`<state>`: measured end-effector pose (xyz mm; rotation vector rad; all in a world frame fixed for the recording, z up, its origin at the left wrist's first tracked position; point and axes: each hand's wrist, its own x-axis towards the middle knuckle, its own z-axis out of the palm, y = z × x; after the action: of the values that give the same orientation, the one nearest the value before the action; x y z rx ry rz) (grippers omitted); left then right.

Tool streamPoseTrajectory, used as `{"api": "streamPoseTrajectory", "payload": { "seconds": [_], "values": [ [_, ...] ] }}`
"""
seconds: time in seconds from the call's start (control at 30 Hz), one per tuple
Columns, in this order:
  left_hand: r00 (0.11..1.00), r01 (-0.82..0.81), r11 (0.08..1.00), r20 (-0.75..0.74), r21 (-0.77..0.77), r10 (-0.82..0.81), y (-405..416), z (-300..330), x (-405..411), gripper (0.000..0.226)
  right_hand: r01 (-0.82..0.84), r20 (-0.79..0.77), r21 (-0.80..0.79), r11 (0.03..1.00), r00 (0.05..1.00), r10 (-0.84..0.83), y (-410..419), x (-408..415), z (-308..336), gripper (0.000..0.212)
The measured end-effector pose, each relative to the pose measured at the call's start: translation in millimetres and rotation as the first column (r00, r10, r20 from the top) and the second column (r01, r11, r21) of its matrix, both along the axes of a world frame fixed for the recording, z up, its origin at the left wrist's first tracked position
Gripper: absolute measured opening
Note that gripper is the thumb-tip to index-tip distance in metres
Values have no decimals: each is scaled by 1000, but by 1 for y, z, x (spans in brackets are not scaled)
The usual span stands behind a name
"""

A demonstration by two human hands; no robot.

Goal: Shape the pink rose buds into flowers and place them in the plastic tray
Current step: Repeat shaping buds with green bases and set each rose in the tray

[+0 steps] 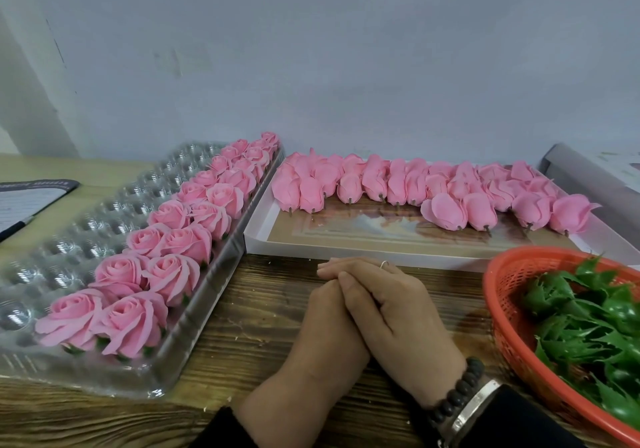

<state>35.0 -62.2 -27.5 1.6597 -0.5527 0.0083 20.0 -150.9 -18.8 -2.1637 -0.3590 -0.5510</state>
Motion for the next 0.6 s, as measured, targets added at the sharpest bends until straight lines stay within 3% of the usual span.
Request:
{"api": "streamPoseTrajectory", "payload": {
  "seconds": [0.13,0.23,0.3,0.4,0.47,0.53,0.6],
  "values": [
    [996,-28,996,88,88,20,2,-1,2,22,-48,13,32,998,999,47,-1,-1,1,43],
    [991,-9,990,130,140,-9,2,-1,6,32,-101,-7,155,983,995,104,-2,-1,0,41],
    [980,-87,972,196,217,44,1,0,6,20,-79,0,261,962,997,82,-2,-1,-1,38],
    [964,-147,959,252,242,84,1,-3,9,11,-17,-6,241,970,1000,19,0,0,-3,39],
    [972,-135,965,218,225,86,-1,0,6,19,-6,-9,183,983,1000,8,1,0,-4,42],
    [993,-92,987,90,129,81,-3,4,2,25,-8,-2,135,991,1000,8,1,1,-4,44],
    [995,-91,984,51,151,84,-1,3,1,25,-4,-13,101,995,1000,5,0,2,-4,44]
  ]
}}
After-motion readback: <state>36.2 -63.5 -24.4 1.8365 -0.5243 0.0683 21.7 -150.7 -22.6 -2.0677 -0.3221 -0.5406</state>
